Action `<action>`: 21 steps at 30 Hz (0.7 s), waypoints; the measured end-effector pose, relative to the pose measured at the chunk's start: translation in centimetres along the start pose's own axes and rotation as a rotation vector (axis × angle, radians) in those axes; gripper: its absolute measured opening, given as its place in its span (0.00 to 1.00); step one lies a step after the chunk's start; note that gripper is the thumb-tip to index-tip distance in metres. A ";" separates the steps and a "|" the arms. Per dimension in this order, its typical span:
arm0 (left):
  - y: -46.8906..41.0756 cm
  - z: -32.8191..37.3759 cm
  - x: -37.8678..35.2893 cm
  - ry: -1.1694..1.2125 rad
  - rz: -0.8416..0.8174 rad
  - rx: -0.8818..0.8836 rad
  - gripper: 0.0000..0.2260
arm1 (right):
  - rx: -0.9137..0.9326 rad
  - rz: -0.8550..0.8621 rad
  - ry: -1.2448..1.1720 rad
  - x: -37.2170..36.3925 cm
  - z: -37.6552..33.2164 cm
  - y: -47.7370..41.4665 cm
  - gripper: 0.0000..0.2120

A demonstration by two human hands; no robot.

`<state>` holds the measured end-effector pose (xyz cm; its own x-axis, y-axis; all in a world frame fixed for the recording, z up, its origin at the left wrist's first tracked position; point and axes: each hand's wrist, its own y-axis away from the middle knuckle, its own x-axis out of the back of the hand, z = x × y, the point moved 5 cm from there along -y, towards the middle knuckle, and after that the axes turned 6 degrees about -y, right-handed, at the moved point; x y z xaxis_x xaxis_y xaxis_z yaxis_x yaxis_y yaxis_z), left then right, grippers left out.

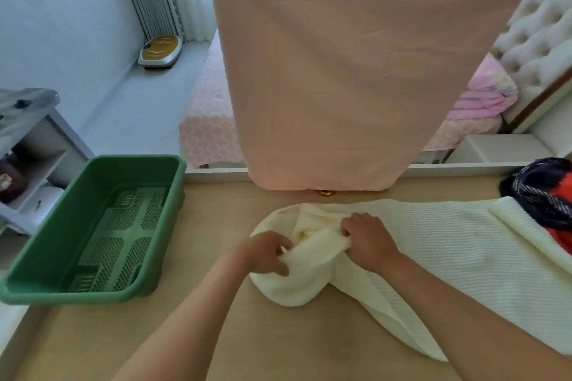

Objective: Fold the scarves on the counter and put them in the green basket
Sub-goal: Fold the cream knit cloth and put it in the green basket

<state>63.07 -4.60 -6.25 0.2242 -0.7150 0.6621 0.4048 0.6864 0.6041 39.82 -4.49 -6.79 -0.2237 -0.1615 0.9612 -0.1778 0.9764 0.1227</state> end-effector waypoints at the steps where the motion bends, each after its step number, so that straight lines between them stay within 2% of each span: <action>1: -0.5 0.6 -1.5 0.001 -0.075 0.003 0.29 | -0.070 -0.091 0.100 -1.2 2.0 0.9 0.09; 3: -1.5 1.9 -3.4 -0.042 -0.137 -0.015 0.30 | -0.199 -0.258 0.247 -2.7 5.3 2.9 0.15; 4: -2.0 2.3 -3.9 -0.144 -0.107 -0.029 0.32 | -0.233 -0.308 0.297 -3.3 6.4 3.6 0.16; 6: -3.0 2.7 -4.1 -0.451 0.052 -0.047 0.38 | -0.258 -0.331 0.321 -4.0 7.8 4.3 0.18; 8: -3.7 2.8 -4.5 -0.593 0.155 -0.026 0.36 | -0.233 -0.281 0.241 -4.2 8.1 4.3 0.18; 10: -4.2 2.8 -4.4 -0.545 0.221 0.034 0.25 | -0.207 -0.212 0.068 -4.2 8.0 3.9 0.16; 12: -3.9 3.0 -3.3 -0.476 0.262 0.119 0.19 | -0.199 -0.154 -0.097 -4.0 7.6 3.2 0.13; 15: -3.3 2.7 -0.4 -0.387 0.163 0.321 0.19 | -0.238 -0.049 -0.284 -2.3 6.7 1.8 0.14; 18: -1.4 2.1 3.8 -0.358 0.111 0.527 0.18 | -0.192 0.033 -0.286 0.5 4.8 -0.1 0.14; 20: 0.5 1.8 7.3 -0.390 0.234 0.613 0.11 | -0.155 0.103 -0.372 2.4 3.1 -1.6 0.14; 21: 1.3 1.8 9.0 -0.418 0.345 0.641 0.09 | -0.133 0.147 -0.441 3.3 2.2 -2.4 0.13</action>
<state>64.05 -9.91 1.27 -0.1548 -0.4295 0.8897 -0.2371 0.8904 0.3886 37.41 -7.63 -4.45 -0.6271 -0.0374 0.7780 0.0040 0.9987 0.0512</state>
